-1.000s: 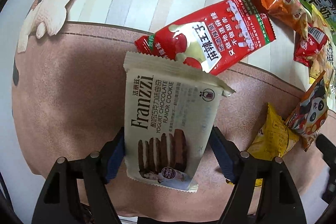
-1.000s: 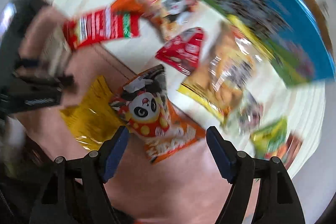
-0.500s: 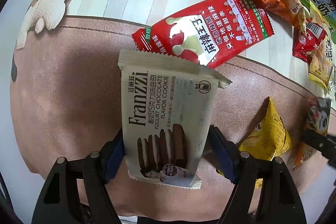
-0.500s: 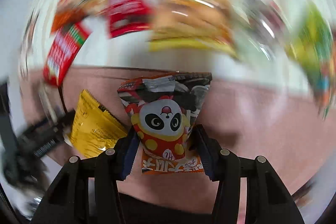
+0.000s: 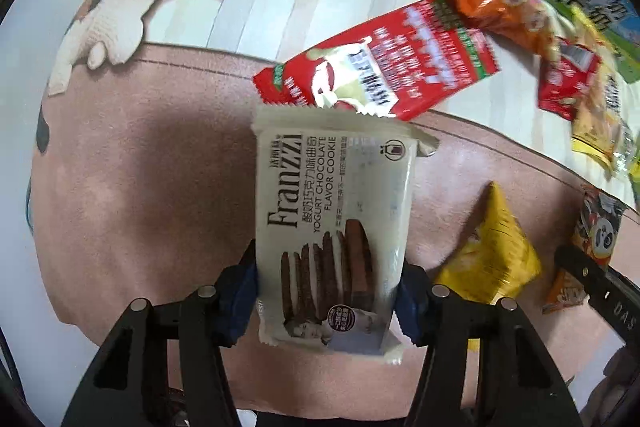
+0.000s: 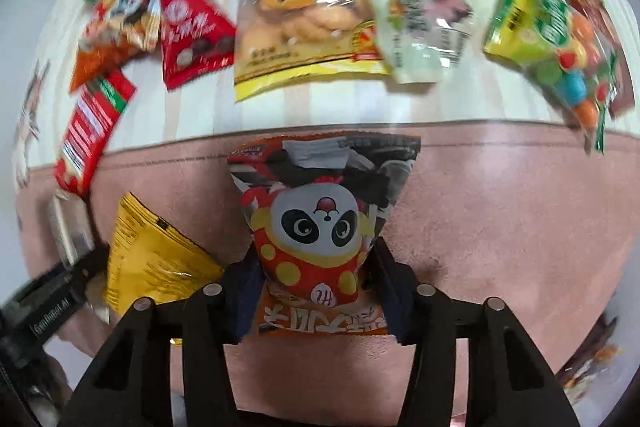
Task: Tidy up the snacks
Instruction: 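Carry both packs into the cardboard box and open both tools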
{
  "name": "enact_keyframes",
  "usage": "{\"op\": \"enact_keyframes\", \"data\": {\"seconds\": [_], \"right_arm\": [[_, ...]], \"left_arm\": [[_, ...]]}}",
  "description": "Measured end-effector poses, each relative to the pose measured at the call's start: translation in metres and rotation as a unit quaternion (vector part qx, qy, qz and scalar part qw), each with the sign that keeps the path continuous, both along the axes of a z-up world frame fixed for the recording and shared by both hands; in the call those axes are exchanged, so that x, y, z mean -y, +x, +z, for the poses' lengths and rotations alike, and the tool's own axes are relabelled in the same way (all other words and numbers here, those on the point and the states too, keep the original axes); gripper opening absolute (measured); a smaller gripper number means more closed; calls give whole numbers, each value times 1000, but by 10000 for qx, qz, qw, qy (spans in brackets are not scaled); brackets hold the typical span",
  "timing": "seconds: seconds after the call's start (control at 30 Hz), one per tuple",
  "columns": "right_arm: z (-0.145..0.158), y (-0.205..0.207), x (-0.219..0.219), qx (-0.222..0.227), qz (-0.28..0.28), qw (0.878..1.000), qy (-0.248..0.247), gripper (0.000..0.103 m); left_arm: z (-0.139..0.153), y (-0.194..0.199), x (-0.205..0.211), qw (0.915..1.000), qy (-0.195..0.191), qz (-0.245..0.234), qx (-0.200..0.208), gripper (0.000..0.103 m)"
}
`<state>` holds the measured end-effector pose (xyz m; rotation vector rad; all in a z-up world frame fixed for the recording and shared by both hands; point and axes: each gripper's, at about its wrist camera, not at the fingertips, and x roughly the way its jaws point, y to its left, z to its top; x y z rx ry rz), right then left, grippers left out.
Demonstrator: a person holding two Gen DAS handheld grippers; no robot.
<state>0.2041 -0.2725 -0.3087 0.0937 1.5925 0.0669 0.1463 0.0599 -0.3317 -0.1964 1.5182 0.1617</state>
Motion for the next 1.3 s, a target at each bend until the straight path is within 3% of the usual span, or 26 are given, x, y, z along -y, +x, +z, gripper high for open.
{"op": "enact_keyframes", "data": {"seconds": [0.2,0.4,0.6,0.8,1.0,1.13,1.3], "right_arm": [[37,13,65,9,-344,9978,568,46],[93,36,92,283,-361,9915,1220,46],[164,79,88,816,-224,9816,1711,46],[213,151,72,1329,-182,9739,1833,46],[201,247,53,1455,-83,9808,1294,46],[178,306,51,1299,-43,9881,827,46],[127,365,33,998,110,9946,248,46]], "left_arm": [[30,-6,3,9993,-317,30,191,54],[97,11,10,9940,-777,-43,768,53],[171,74,29,9821,-1330,-332,1295,53],[219,165,44,9765,-1284,-607,1618,53],[220,250,50,9805,-1028,-627,1552,53],[192,314,46,9879,-818,-546,1201,53],[152,368,37,9940,-553,-480,813,53]]}}
